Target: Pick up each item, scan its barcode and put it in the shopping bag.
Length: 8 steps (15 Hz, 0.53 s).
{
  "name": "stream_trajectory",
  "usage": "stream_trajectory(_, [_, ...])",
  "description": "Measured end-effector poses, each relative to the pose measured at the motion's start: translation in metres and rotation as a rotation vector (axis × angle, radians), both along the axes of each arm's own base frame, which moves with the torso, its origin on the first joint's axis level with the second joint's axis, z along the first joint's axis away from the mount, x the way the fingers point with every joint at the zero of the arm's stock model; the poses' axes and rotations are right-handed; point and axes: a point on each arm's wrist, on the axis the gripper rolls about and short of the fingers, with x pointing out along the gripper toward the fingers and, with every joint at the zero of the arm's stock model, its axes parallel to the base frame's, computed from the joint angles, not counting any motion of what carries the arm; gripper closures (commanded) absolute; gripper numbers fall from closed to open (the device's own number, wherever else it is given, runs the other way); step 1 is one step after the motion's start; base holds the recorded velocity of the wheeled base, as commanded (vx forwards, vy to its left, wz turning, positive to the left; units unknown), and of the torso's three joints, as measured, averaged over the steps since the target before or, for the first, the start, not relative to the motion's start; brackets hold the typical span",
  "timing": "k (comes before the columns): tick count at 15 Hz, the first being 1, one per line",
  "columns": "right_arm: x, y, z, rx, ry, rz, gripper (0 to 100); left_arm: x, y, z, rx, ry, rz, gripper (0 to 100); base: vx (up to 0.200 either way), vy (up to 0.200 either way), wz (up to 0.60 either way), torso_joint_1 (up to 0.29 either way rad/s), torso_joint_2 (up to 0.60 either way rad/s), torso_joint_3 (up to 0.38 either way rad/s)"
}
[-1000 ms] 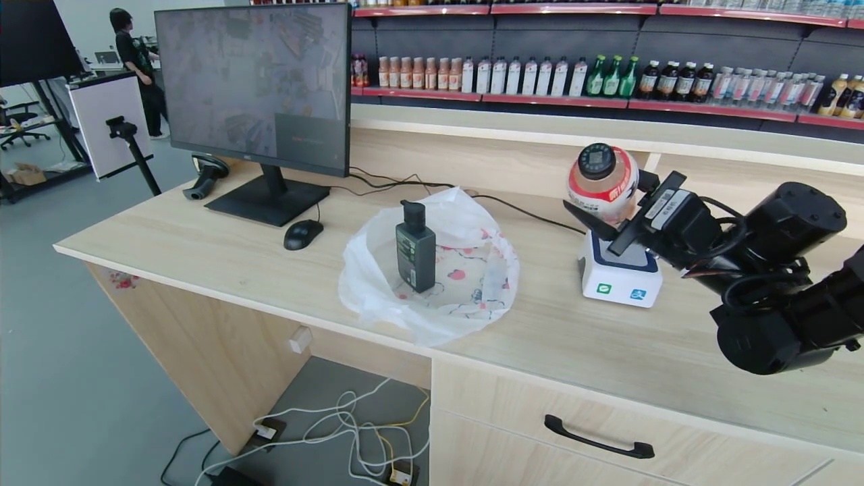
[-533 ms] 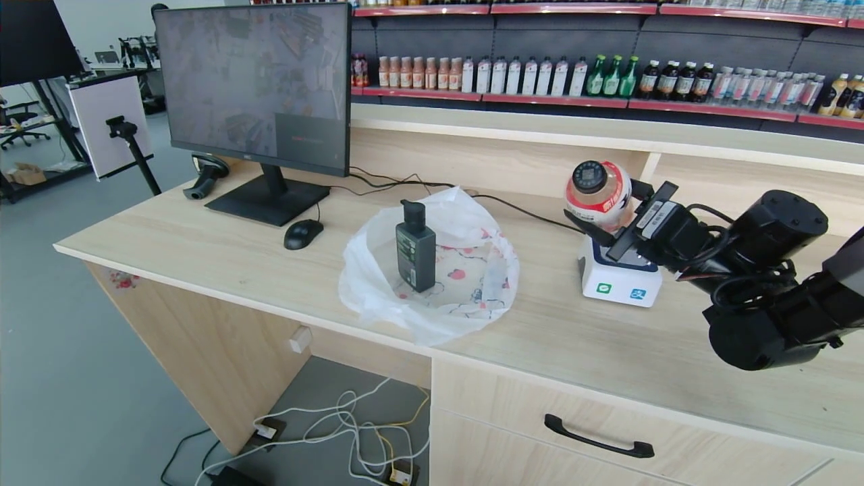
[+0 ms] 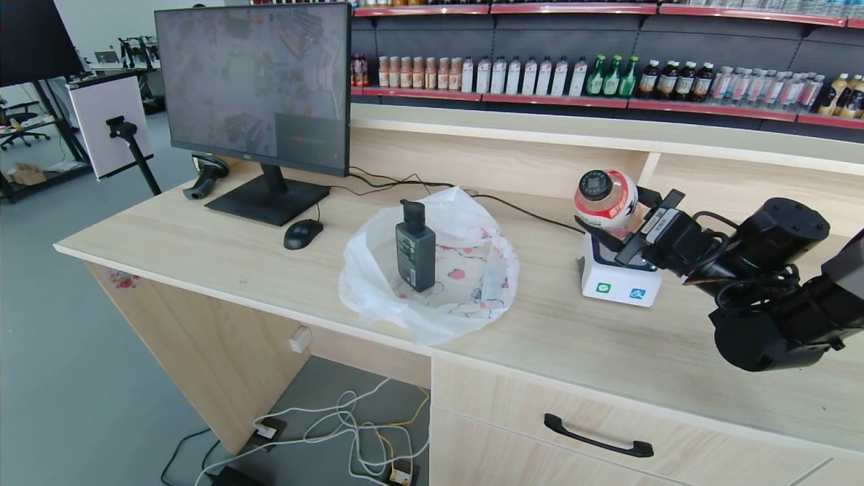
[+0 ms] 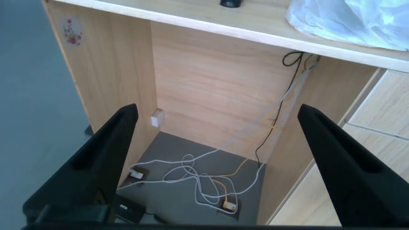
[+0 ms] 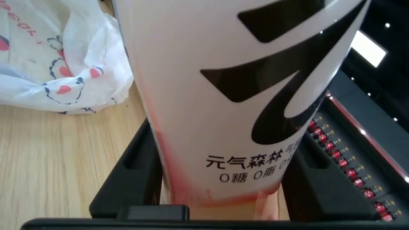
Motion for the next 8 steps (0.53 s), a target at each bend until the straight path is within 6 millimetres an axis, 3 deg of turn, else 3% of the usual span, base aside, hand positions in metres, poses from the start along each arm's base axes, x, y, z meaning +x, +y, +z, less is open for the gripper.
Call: stream_trajectory(8, [0.0006,-0.0105,-0.0012,0.002,0.006,-0.027,100,0.0,0.0,-0.0001,0.001,0.001,0.0,0,0.0,0.0,0.0,0.0,0.0,0.0])
